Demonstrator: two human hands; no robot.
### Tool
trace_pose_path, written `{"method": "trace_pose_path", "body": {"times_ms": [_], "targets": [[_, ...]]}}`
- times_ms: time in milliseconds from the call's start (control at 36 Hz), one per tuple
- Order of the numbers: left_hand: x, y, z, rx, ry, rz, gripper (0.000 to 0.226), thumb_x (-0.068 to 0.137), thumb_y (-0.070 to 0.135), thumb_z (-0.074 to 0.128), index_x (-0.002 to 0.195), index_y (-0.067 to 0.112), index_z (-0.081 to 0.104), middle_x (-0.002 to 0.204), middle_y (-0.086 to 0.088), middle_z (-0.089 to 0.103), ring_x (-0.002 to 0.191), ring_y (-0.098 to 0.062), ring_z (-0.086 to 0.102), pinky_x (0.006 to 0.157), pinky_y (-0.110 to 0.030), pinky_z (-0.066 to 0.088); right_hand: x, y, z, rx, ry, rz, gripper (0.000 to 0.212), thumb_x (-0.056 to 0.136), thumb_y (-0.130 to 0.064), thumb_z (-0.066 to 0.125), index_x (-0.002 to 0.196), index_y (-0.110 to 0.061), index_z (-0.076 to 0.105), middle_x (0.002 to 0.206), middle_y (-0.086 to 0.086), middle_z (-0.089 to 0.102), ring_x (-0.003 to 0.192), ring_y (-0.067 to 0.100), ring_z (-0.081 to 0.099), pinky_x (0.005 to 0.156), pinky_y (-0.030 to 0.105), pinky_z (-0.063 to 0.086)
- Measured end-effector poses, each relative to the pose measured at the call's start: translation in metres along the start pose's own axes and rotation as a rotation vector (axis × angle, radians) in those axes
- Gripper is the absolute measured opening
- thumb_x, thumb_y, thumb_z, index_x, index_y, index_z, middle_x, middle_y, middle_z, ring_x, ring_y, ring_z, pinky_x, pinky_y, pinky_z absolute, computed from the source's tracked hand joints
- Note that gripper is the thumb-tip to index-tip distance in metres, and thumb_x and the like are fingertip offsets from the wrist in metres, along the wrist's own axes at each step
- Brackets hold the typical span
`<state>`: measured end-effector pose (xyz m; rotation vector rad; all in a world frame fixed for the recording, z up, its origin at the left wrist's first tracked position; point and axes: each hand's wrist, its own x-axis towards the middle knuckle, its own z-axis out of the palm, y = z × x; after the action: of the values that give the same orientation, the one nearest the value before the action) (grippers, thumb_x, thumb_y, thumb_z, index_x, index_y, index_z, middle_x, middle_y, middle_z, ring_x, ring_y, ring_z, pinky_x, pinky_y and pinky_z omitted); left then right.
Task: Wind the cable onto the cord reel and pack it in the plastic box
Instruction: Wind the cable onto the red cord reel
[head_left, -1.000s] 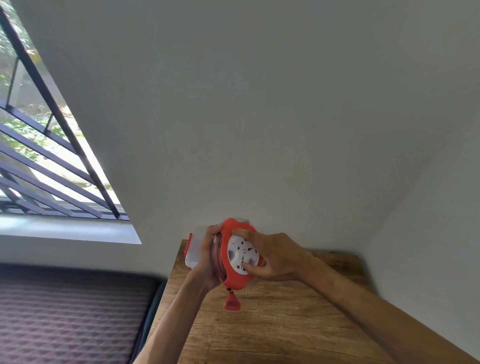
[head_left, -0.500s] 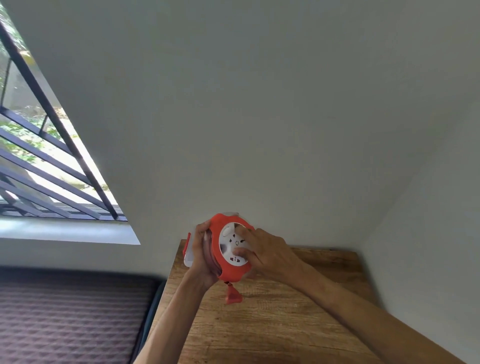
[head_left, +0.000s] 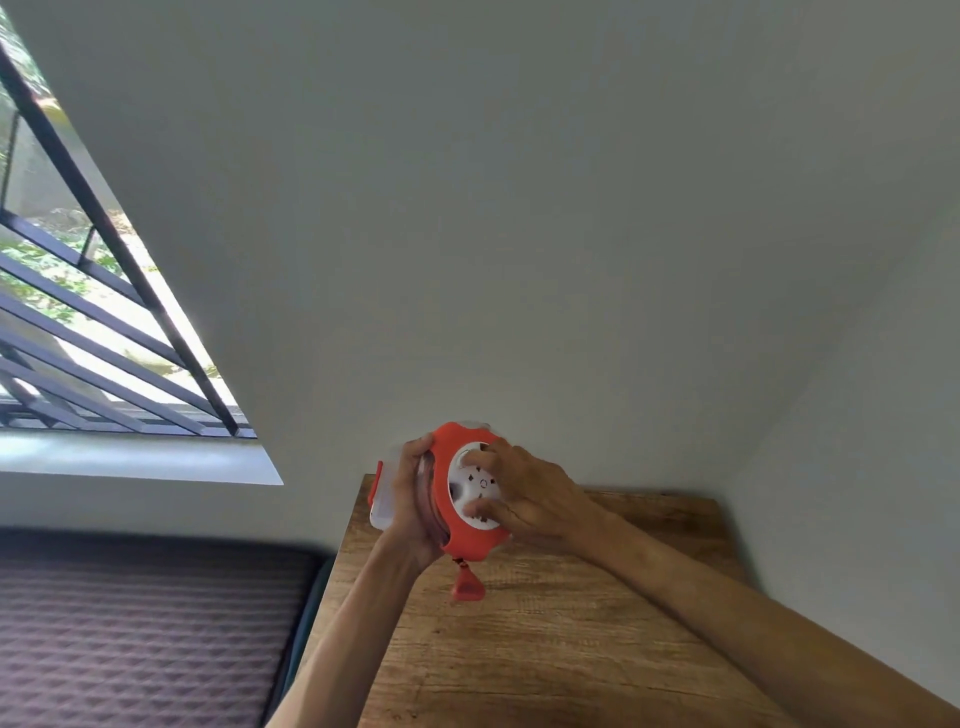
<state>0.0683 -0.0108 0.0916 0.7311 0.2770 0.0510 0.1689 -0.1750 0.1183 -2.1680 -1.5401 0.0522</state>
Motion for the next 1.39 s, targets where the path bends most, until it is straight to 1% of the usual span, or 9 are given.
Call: {"method": "trace_pose_path", "body": {"times_ms": [278,472,639,722,806,944,1139,1306,1389], "targets": [[0.001,-0.004,0.012,-0.018,0.089,0.068,0.084,0.054,0.070,0.093,0.112,0.009,0.087,0.112,-0.023,0.080,0.097,-0.035,0.079,0.084,-0.047,0.064,0.014,-0.043,0.021,0.114,0.294,0.404,0.048,0.108,-0.063,0.036,0.149,-0.040,0.030,0.141,-0.007,0.052,0.110,0.019,0.069,0.082,0.033,0.056],[-0.003,0.004,0.013,-0.029,0.113,0.113,0.077,0.083,0.067,0.070,0.134,0.009,0.078,0.119,-0.023,0.078,0.103,-0.037,0.079,0.084,-0.046,0.067,0.023,-0.049,0.010,0.379,0.223,0.505,0.051,0.103,-0.063,0.051,0.142,-0.034,0.036,0.143,-0.007,0.060,0.121,0.021,0.067,0.093,0.037,0.058],[-0.001,0.012,0.005,0.064,0.192,0.210,0.079,0.100,0.063,0.049,0.154,0.007,0.060,0.145,-0.033,0.065,0.124,-0.047,0.066,0.104,-0.057,0.057,0.014,-0.047,0.027,0.502,0.518,0.621,0.066,0.095,-0.056,0.072,0.143,-0.030,0.035,0.140,-0.007,0.045,0.126,0.009,0.053,0.089,0.024,0.056],[-0.002,0.015,0.006,0.099,0.247,0.246,0.078,0.102,0.060,0.044,0.156,0.004,0.057,0.157,-0.037,0.053,0.132,-0.050,0.060,0.115,-0.063,0.045,0.011,-0.044,0.026,0.914,0.314,0.946,0.073,0.085,-0.070,0.074,0.134,-0.030,0.039,0.133,0.000,0.057,0.116,0.018,0.063,0.080,0.031,0.058],[-0.003,0.012,0.008,0.154,0.279,0.267,0.077,0.103,0.056,0.041,0.156,0.002,0.055,0.155,-0.037,0.055,0.140,-0.058,0.056,0.116,-0.064,0.045,0.006,-0.030,0.022,1.317,0.016,1.078,0.068,0.084,-0.065,0.078,0.130,-0.017,0.063,0.117,0.012,0.078,0.106,0.032,0.076,0.095,0.051,0.062],[-0.004,-0.003,0.001,0.192,0.334,0.278,0.063,0.109,0.047,0.037,0.147,0.003,0.061,0.148,-0.030,0.065,0.143,-0.055,0.055,0.120,-0.070,0.042,-0.008,-0.015,0.031,1.508,0.092,1.023,0.069,0.078,-0.041,0.091,0.131,-0.004,0.067,0.121,0.020,0.076,0.102,0.034,0.077,0.082,0.044,0.065],[-0.009,-0.020,-0.020,0.424,0.305,0.112,0.065,0.087,0.059,0.064,0.143,0.026,0.072,0.135,-0.009,0.079,0.128,-0.028,0.074,0.098,-0.043,0.059,-0.042,0.013,0.045,1.218,0.201,1.080,0.054,0.075,-0.045,0.092,0.116,-0.014,0.078,0.098,0.010,0.082,0.080,0.025,0.077,0.065,0.037,0.059],[-0.026,-0.050,-0.066,0.639,0.387,-0.047,0.045,0.108,0.058,0.053,0.137,0.030,0.073,0.128,0.000,0.082,0.114,-0.018,0.080,0.098,-0.040,0.059,-0.084,0.046,0.065,1.023,0.059,1.138,0.034,0.087,-0.014,0.084,0.119,-0.007,0.075,0.090,0.006,0.083,0.077,0.018,0.078,0.060,0.028,0.058],[-0.035,-0.066,-0.082,0.661,0.440,-0.096,0.048,0.105,0.059,0.051,0.134,0.027,0.073,0.125,-0.001,0.082,0.110,-0.020,0.081,0.095,-0.040,0.061,-0.104,0.061,0.074,0.972,-0.117,1.156,0.038,0.087,-0.009,0.083,0.123,-0.009,0.073,0.107,0.015,0.080,0.097,0.033,0.077,0.085,0.045,0.064]]}}
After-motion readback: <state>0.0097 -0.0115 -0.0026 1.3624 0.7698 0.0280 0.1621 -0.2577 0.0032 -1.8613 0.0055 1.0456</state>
